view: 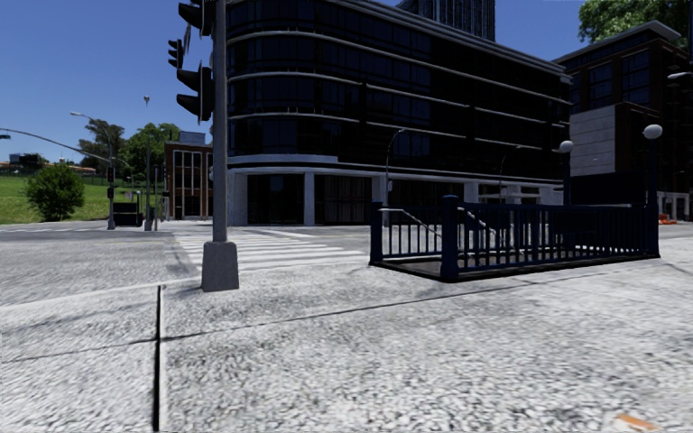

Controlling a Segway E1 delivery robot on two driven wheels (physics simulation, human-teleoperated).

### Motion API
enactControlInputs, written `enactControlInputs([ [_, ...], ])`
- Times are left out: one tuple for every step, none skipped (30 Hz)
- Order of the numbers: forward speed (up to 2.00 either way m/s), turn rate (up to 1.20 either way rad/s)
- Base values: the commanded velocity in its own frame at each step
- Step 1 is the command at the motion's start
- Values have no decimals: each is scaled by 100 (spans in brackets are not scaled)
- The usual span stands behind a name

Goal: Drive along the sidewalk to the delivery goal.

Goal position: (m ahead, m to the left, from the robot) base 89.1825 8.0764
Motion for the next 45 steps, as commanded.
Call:
enactControlInputs([
  [200, 0],
  [200, 0],
  [200, 0],
  [200, 0],
  [200, 0],
  [200, 0],
  [200, 0],
  [200, 0],
  [200, 0],
  [200, 0],
  [200, 0],
  [200, 0],
  [200, 0],
  [200, 0],
  [200, 0],
  [200, 0],
  [200, 0],
  [200, 0],
  [200, 0],
  [200, 0],
  [200, 0],
  [200, 6],
  [200, 14],
  [200, 16],
  [200, 20],
  [200, 26],
  [200, 26],
  [200, 35],
  [200, 38],
  [200, 39],
  [200, 39],
  [200, 39],
  [200, 42],
  [200, 43],
  [200, 43],
  [200, 43],
  [200, 44],
  [200, 44],
  [200, 44],
  [200, 44],
  [200, 44],
  [200, 44],
  [200, 44],
  [200, 44],
  [200, 44],
])
